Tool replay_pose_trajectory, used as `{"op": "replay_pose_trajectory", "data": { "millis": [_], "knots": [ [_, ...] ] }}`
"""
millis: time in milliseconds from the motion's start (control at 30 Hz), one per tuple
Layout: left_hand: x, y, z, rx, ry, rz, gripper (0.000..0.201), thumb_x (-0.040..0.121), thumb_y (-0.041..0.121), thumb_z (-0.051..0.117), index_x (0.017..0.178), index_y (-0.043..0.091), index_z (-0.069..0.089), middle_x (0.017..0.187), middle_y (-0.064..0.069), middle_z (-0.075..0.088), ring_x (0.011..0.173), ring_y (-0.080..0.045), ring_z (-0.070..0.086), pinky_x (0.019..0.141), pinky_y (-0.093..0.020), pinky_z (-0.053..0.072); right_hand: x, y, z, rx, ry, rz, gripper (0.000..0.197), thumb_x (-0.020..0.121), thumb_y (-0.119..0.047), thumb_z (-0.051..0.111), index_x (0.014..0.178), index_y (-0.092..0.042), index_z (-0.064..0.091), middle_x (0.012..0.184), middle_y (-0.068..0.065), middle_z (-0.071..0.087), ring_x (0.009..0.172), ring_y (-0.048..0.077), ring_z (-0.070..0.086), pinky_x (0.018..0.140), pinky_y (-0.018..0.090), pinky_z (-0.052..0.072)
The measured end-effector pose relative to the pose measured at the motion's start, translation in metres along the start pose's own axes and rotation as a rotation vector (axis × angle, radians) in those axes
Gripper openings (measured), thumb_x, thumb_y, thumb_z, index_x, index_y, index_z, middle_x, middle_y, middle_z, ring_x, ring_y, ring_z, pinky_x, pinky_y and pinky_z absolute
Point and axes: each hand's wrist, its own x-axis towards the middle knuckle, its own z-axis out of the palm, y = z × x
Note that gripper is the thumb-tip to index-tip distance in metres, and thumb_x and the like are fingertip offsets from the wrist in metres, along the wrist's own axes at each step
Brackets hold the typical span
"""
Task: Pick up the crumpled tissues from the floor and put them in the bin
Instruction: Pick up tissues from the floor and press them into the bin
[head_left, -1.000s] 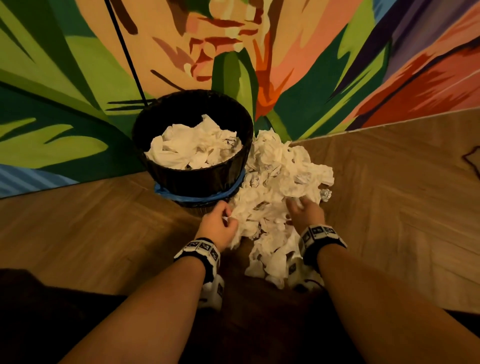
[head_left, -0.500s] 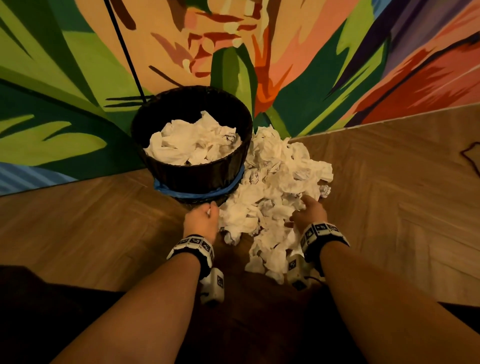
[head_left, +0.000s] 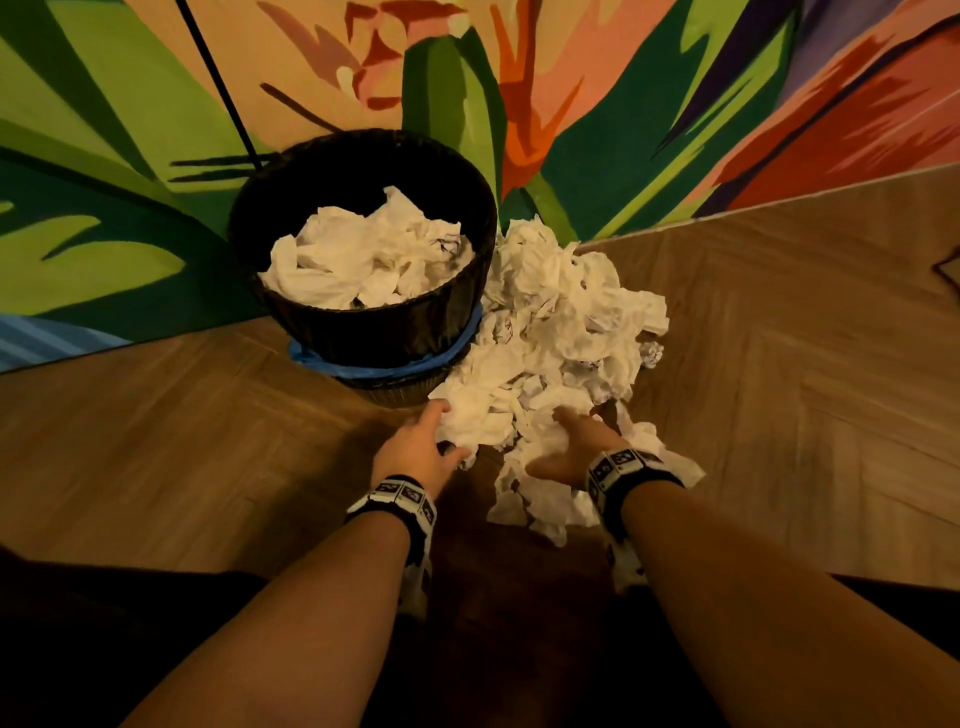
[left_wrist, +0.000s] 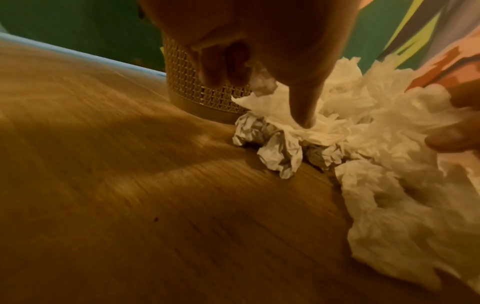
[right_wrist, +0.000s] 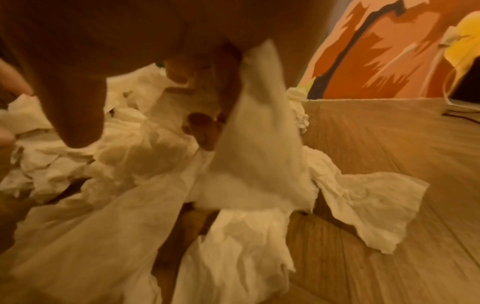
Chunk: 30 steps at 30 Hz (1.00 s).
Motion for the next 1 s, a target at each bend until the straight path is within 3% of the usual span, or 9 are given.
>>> {"op": "replay_pose_trajectory", "data": {
  "millis": [200, 367, 500, 600, 633, 733, 767, 867, 1000],
  "knots": [
    [0.007, 0.002, -0.001, 0.067, 0.074, 0.075, 0.038, 0.093, 0.048, 0.052, 0.13, 0.045, 0.044, 0.118, 0.002, 0.061, 0.101, -0.023, 0.061, 0.067, -0.031, 0.046, 0.005, 0.003, 0.0, -0.049, 0.118, -0.037, 0.055, 0.086, -0.042, 0.069, 0.137, -0.029, 0.053, 0.137, 0.005, 0.054, 0.122, 0.025, 0.054, 0.099, 0.034, 0.044],
    [0.018, 0.01, -0.009, 0.074, 0.073, 0.076, 0.018, 0.095, 0.043, 0.051, 0.106, 0.039, 0.065, 0.106, 0.007, 0.062, 0.091, -0.017, 0.06, 0.068, -0.029, 0.042, 0.001, -0.002, -0.009, 0.148, 0.199, 0.016, 0.055, 0.078, -0.048, 0.076, 0.122, -0.018, 0.065, 0.125, 0.0, 0.062, 0.114, 0.02, 0.058, 0.092, 0.028, 0.043],
    [0.017, 0.009, -0.013, -0.054, 0.094, 0.066, 0.011, 0.098, 0.038, 0.048, 0.095, 0.033, 0.056, 0.107, 0.006, 0.051, 0.087, -0.02, 0.057, 0.071, -0.034, 0.048, -0.004, 0.0, -0.013, 0.24, 0.294, -0.028, 0.043, 0.083, -0.051, 0.069, 0.108, -0.016, 0.069, 0.103, 0.0, 0.06, 0.107, 0.025, 0.059, 0.08, 0.027, 0.042],
    [0.01, 0.007, -0.018, -0.223, 0.15, 0.102, 0.005, 0.095, 0.032, 0.051, 0.095, 0.029, 0.055, 0.109, 0.006, 0.046, 0.081, -0.016, 0.053, 0.072, -0.031, 0.046, -0.006, 0.001, -0.019, 0.392, 0.322, 0.04, 0.052, 0.093, -0.045, 0.058, 0.132, -0.012, 0.054, 0.132, 0.011, 0.058, 0.121, 0.031, 0.055, 0.101, 0.036, 0.045],
    [0.008, 0.007, -0.021, -0.278, 0.158, 0.1, 0.002, 0.093, 0.031, 0.053, 0.091, 0.031, 0.054, 0.104, 0.006, 0.05, 0.079, -0.015, 0.053, 0.07, -0.028, 0.045, -0.006, 0.0, -0.021, 0.422, 0.33, 0.067, 0.049, 0.093, -0.042, 0.056, 0.132, -0.012, 0.052, 0.132, 0.013, 0.058, 0.116, 0.032, 0.058, 0.099, 0.04, 0.048],
    [0.004, 0.005, -0.032, -0.378, 0.158, 0.014, 0.01, 0.09, 0.033, 0.055, 0.081, 0.033, 0.05, 0.073, 0.003, 0.059, 0.057, -0.016, 0.056, 0.048, -0.024, 0.041, -0.009, -0.006, -0.027, 0.514, 0.34, 0.084, 0.05, 0.092, -0.036, 0.055, 0.134, -0.013, 0.045, 0.119, 0.004, 0.06, 0.076, 0.024, 0.069, 0.059, 0.033, 0.058],
    [0.003, 0.005, -0.035, -0.395, 0.166, -0.008, 0.011, 0.091, 0.034, 0.054, 0.081, 0.034, 0.048, 0.066, 0.002, 0.059, 0.05, -0.015, 0.055, 0.043, -0.024, 0.039, -0.012, -0.009, -0.029, 0.55, 0.333, 0.077, 0.057, 0.091, -0.035, 0.058, 0.141, -0.014, 0.039, 0.12, 0.001, 0.056, 0.076, 0.022, 0.07, 0.056, 0.032, 0.058],
    [0.002, 0.005, -0.043, -0.428, 0.201, 0.003, 0.012, 0.097, 0.033, 0.049, 0.085, 0.035, 0.045, 0.067, 0.004, 0.059, 0.051, -0.01, 0.055, 0.048, -0.025, 0.04, -0.016, -0.014, -0.031, 0.582, 0.35, 0.038, 0.057, 0.09, -0.03, 0.061, 0.141, -0.018, 0.037, 0.132, 0.006, 0.055, 0.099, 0.026, 0.064, 0.071, 0.039, 0.058],
    [-0.001, 0.014, -0.054, -0.503, 0.15, 0.075, 0.004, 0.097, 0.041, 0.049, 0.1, 0.04, 0.05, 0.088, 0.011, 0.061, 0.075, 0.001, 0.056, 0.066, -0.026, 0.044, -0.018, -0.022, -0.037, 0.547, 0.372, 0.058, 0.058, 0.093, -0.04, 0.056, 0.142, -0.016, 0.038, 0.141, 0.01, 0.051, 0.121, 0.03, 0.054, 0.096, 0.038, 0.047]
  ]
}}
